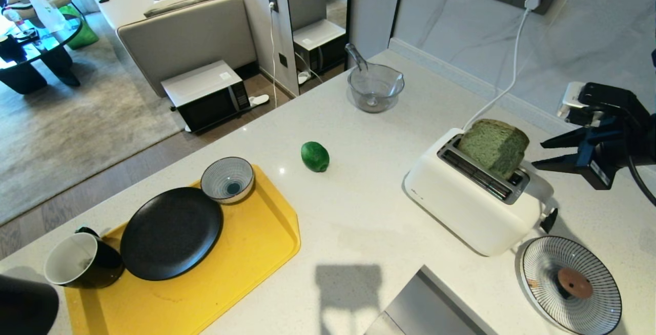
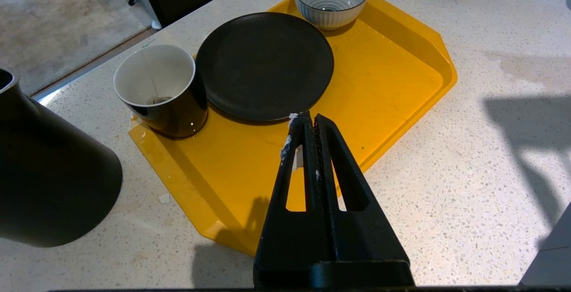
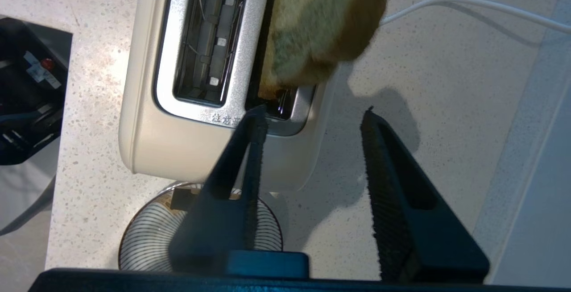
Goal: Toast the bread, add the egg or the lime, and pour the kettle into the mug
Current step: Put the bread slices in the toaster, then use a bread toaster
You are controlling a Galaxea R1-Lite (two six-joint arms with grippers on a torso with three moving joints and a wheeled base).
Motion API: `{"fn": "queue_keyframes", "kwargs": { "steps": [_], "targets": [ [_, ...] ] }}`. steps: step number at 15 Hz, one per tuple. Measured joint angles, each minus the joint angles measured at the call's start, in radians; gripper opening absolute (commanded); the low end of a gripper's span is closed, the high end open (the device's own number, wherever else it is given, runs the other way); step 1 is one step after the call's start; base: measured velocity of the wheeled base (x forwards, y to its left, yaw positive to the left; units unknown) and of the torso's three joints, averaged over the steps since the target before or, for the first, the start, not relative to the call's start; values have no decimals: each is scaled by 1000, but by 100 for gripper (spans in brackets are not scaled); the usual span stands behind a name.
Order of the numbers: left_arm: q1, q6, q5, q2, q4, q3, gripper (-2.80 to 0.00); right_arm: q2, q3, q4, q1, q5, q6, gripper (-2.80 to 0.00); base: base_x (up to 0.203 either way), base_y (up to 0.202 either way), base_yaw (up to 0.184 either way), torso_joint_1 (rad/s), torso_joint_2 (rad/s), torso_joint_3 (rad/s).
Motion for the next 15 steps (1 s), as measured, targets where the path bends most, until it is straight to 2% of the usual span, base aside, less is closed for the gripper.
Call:
{"fn": "queue_keyframes", "kwargs": {
  "steps": [6, 9, 12, 15],
  "targets": [
    [0, 0, -1, 0, 0, 0, -280, -8, 15, 3, 0, 10, 28, 0, 0, 0, 0, 0, 0, 0],
    [0, -2, 0, 0, -4, 0, -280, -49, 28, 47, -2, 37, 136, 0, 0, 0, 0, 0, 0, 0],
    [0, -25, 7, 0, -5, 0, -280, -112, 32, 142, -13, 121, 241, 0, 0, 0, 0, 0, 0, 0],
    [0, -37, 12, 0, -5, 0, -280, -167, 43, 164, -18, 197, 418, 0, 0, 0, 0, 0, 0, 0]
  ]
}}
